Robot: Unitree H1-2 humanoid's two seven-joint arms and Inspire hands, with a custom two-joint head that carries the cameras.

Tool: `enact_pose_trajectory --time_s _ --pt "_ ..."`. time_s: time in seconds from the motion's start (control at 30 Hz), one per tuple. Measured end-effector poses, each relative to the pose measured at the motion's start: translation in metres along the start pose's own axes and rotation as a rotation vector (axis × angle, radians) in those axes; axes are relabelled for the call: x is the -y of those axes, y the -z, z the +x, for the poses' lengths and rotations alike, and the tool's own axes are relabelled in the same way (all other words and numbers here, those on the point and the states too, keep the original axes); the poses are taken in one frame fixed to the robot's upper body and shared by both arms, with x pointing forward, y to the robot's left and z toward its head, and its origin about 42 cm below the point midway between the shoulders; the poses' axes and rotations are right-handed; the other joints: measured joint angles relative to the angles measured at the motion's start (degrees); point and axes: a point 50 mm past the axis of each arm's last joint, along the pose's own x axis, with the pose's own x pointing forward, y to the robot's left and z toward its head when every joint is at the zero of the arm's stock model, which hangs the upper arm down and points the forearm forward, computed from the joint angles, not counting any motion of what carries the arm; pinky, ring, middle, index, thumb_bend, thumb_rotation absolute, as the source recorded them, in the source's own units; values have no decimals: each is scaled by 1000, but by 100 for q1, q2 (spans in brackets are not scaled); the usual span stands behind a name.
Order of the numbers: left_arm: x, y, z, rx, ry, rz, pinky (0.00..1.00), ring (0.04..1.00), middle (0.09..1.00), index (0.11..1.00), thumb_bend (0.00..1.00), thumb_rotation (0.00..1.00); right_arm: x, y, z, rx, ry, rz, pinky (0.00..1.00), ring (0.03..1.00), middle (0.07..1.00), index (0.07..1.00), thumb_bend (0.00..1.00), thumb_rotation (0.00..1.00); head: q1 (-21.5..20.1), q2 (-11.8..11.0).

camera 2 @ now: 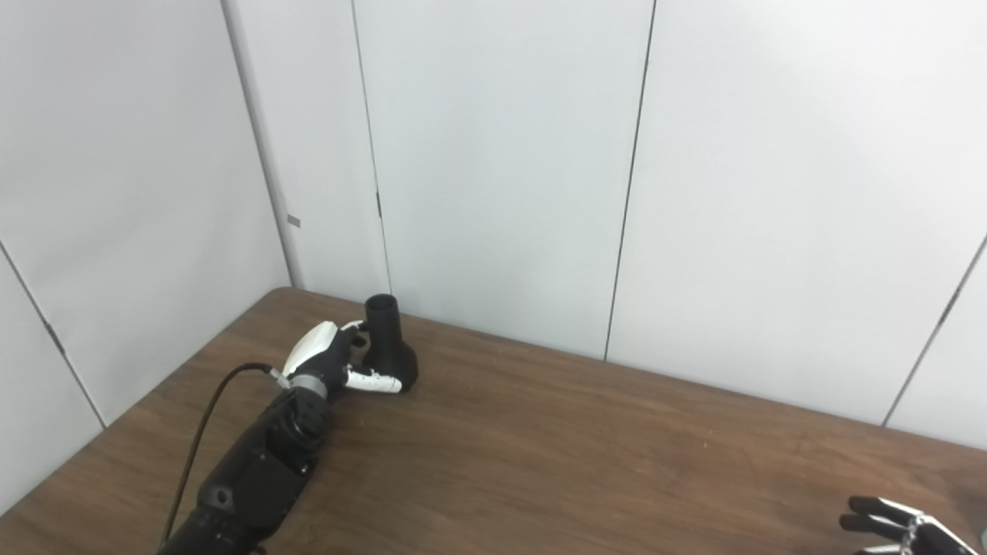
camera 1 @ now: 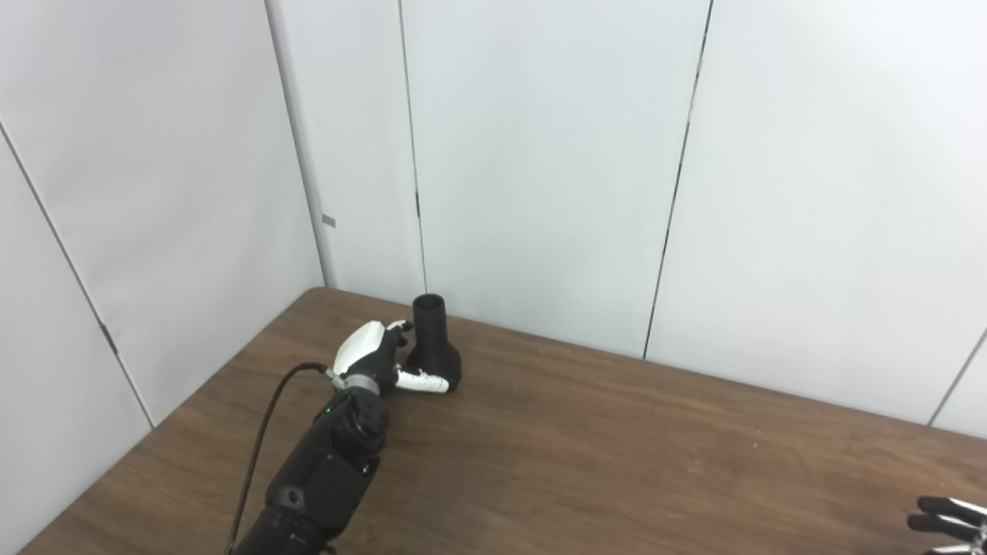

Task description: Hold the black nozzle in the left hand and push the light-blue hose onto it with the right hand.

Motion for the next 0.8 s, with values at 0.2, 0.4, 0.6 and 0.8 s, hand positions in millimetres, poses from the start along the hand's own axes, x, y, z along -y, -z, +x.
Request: enact_pose_trajectory --time_s 0.2,0.4,0.6,0.8 --pt "2 0 1 9 2 4 971 893 844 876 902 266 -1 -2 -3 5 -2 -5 321 461 624 634 629 0 -18 88" --pt "4 -1 1 17 7 9 909 879 828 851 872 236 0 -5 -3 13 -3 -9 326 464 626 635 627 0 0 132" --pt "5 -2 1 34 10 7 849 841 788 801 853 217 1 -5 -3 0 -3 -5 333 466 628 635 624 0 -26 185" --pt "4 -1 1 55 29 -12 912 832 742 751 835 203 1 -5 -4 -6 -4 -2 333 462 627 635 628 0 -62 229"
